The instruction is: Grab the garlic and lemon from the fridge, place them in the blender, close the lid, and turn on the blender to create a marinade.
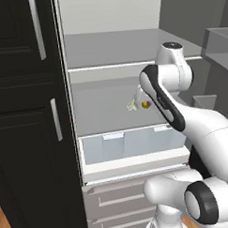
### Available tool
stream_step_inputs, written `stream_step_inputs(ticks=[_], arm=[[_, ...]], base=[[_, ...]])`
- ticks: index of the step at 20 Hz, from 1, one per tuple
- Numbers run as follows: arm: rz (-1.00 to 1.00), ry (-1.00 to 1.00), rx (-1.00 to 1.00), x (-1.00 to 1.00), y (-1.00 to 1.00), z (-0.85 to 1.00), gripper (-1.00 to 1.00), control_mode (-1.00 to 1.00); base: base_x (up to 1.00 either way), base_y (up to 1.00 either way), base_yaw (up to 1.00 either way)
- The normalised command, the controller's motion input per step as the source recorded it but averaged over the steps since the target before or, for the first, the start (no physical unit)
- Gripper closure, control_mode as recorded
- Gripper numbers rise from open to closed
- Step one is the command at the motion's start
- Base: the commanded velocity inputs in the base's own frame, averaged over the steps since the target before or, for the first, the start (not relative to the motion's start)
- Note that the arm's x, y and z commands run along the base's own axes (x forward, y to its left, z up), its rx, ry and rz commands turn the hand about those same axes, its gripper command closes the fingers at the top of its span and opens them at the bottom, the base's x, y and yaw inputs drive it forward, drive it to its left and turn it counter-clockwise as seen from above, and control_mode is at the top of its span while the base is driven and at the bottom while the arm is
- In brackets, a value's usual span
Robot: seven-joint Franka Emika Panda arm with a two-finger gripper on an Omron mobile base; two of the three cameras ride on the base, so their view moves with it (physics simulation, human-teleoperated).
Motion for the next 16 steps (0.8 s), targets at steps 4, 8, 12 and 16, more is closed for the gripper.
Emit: stream_step_inputs(ticks=[4,8,12,16], arm=[[-0.08,-0.04,-0.04,-0.08,0.13,-0.17,-1.00,-1.00],[-0.26,0.00,-0.22,0.41,0.73,-0.62,-1.00,-1.00],[-0.23,0.00,-0.17,0.75,0.54,-0.58,-1.00,-1.00],[-0.02,-0.05,0.01,0.41,-0.35,-0.54,-1.00,-1.00]], base=[[0.00,0.00,0.00],[0.00,0.00,0.00],[0.00,0.00,0.00],[0.00,0.00,0.00]])
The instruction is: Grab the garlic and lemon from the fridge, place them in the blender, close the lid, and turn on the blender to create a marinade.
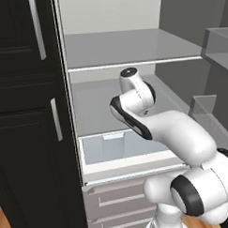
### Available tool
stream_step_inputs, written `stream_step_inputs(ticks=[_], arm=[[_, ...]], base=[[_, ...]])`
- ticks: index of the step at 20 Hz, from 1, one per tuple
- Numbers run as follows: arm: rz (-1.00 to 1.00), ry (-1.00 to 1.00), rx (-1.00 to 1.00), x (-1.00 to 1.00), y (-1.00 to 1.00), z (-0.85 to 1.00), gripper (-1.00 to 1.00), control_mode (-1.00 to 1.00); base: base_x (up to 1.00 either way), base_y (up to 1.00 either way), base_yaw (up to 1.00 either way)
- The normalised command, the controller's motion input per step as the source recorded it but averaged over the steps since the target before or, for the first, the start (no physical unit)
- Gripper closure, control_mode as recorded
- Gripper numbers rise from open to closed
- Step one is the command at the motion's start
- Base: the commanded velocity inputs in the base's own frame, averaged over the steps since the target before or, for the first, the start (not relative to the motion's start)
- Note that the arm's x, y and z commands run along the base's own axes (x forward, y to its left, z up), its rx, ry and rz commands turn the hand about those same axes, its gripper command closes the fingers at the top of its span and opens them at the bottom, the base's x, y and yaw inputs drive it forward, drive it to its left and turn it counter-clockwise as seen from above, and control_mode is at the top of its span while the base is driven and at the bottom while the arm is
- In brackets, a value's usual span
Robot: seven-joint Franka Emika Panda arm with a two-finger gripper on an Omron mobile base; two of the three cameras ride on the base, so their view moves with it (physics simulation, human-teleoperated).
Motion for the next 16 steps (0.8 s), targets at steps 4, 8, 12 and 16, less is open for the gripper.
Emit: stream_step_inputs(ticks=[4,8,12,16], arm=[[0.00,-0.16,0.08,0.15,-0.48,-0.18,-1.00,-1.00],[0.00,-0.09,0.07,0.26,-0.29,-0.13,-1.00,-1.00],[0.00,0.00,0.06,0.56,-0.13,-0.06,-1.00,-1.00],[0.00,0.00,0.06,0.59,-0.05,-0.06,-1.00,-1.00]], base=[[0.00,0.00,0.00],[0.00,0.00,0.00],[0.00,0.00,0.00],[0.00,0.00,0.00]])
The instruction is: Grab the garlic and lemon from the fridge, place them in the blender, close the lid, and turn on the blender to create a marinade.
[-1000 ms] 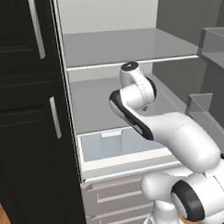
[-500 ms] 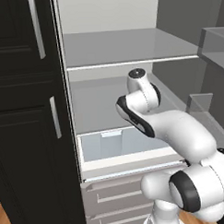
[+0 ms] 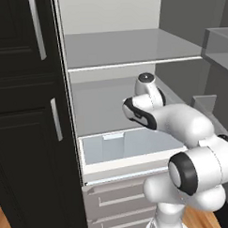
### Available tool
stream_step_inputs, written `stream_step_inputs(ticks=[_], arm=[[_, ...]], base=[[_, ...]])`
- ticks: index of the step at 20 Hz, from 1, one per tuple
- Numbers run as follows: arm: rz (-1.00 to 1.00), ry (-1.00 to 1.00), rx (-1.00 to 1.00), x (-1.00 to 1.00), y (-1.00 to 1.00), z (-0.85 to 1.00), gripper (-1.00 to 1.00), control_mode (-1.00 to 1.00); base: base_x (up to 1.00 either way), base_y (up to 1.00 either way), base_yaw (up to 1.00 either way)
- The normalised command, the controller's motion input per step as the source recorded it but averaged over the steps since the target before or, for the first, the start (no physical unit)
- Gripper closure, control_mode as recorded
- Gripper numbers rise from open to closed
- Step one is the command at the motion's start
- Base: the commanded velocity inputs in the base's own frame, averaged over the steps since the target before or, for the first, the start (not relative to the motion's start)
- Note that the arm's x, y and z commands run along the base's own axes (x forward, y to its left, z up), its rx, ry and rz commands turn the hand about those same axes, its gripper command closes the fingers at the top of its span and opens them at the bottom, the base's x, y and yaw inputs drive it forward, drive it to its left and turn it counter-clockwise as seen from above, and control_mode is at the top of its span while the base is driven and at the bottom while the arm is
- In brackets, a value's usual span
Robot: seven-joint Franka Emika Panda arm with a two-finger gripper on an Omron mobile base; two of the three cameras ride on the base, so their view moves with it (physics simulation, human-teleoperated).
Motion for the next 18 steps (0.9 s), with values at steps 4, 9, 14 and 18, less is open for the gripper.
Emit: stream_step_inputs(ticks=[4,9,14,18], arm=[[0.00,0.00,0.04,0.51,-0.01,0.00,-1.00,-1.00],[0.00,0.00,0.01,0.39,0.00,-0.07,-1.00,-1.00],[0.00,0.00,0.00,0.25,-0.01,-0.25,-1.00,-1.00],[0.00,0.00,0.00,0.29,-0.02,-0.20,-1.00,-1.00]], base=[[0.00,0.00,0.00],[0.00,0.00,0.00],[0.00,0.00,0.00],[0.00,0.00,0.00]])
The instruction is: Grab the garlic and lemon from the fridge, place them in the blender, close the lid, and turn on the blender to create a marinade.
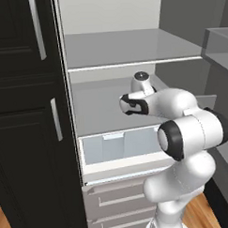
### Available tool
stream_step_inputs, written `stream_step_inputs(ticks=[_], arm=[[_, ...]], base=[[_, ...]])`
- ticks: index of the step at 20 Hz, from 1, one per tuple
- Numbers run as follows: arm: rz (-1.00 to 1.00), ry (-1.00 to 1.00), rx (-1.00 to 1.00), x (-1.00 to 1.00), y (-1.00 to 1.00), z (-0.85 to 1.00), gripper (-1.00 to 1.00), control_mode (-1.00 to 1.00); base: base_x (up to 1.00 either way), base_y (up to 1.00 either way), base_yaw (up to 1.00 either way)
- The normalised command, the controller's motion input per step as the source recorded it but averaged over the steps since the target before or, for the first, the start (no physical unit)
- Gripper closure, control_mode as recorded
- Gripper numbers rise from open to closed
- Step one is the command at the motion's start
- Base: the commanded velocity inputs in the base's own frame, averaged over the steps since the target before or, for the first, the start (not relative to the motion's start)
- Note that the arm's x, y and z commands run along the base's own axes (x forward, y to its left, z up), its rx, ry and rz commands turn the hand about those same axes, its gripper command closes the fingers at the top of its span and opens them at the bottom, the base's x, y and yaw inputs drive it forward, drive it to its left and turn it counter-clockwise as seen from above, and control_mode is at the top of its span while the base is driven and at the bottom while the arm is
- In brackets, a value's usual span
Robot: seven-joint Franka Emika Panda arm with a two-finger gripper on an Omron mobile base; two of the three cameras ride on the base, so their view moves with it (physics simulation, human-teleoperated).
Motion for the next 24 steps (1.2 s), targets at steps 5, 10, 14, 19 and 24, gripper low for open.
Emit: stream_step_inputs(ticks=[5,10,14,19,24], arm=[[0.00,0.00,0.00,0.34,-0.01,-0.20,-1.00,-1.00],[0.00,0.00,0.00,0.34,-0.04,-0.21,-1.00,-1.00],[0.00,0.00,0.00,0.31,-0.08,-0.13,-1.00,-1.00],[0.00,0.00,0.01,0.29,-0.07,-0.07,-1.00,-1.00],[0.00,0.00,0.00,0.26,-0.02,-0.15,-1.00,-1.00]], base=[[0.00,0.00,0.00],[0.00,0.00,0.00],[0.00,0.00,0.00],[0.00,0.00,0.00],[0.00,0.00,0.00]])
